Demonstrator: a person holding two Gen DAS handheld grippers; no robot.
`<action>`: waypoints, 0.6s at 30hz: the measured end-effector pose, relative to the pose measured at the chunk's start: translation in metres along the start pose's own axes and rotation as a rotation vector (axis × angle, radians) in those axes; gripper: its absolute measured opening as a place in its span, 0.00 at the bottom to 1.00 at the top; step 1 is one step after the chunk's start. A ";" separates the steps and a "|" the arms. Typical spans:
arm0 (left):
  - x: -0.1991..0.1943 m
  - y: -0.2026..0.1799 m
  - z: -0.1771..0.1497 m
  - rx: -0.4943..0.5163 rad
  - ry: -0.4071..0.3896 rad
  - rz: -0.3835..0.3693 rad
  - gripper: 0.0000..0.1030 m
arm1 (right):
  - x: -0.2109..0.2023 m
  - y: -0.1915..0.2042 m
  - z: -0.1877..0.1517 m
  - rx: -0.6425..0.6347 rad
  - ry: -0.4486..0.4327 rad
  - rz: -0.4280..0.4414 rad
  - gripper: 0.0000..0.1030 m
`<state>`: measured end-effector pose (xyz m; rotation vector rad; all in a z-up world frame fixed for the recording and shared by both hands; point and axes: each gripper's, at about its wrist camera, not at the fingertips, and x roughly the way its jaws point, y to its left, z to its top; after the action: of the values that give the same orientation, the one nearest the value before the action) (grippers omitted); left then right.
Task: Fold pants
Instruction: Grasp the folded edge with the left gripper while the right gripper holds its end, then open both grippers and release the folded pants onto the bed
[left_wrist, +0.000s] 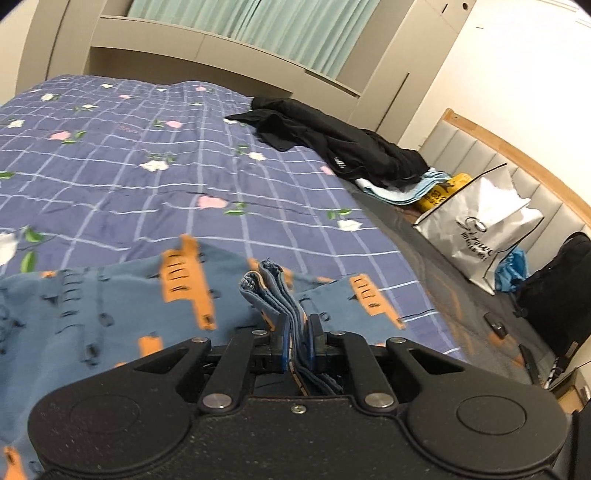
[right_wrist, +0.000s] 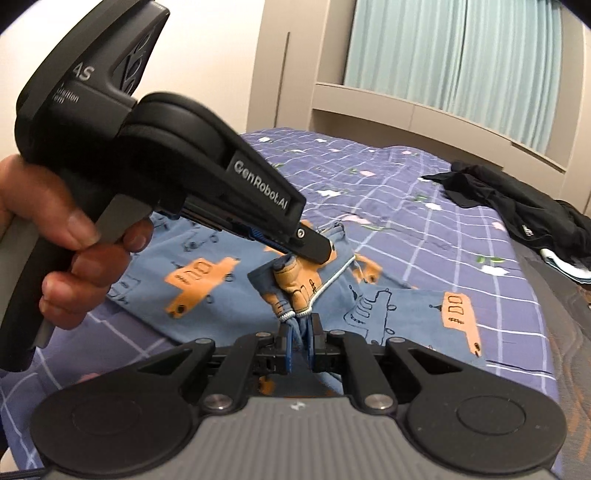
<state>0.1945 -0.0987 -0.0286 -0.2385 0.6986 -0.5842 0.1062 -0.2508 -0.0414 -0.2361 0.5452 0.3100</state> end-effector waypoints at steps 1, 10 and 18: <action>-0.002 0.004 -0.002 -0.003 0.000 0.006 0.09 | 0.003 0.003 0.001 -0.003 0.004 0.007 0.08; 0.005 0.026 -0.016 -0.022 0.048 0.048 0.10 | 0.023 0.022 -0.002 -0.025 0.058 0.034 0.11; 0.005 0.025 -0.014 -0.016 0.021 0.083 0.46 | 0.007 0.010 -0.009 -0.020 0.044 0.068 0.50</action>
<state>0.1990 -0.0814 -0.0519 -0.2177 0.7300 -0.5025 0.1043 -0.2428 -0.0546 -0.2449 0.5950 0.3769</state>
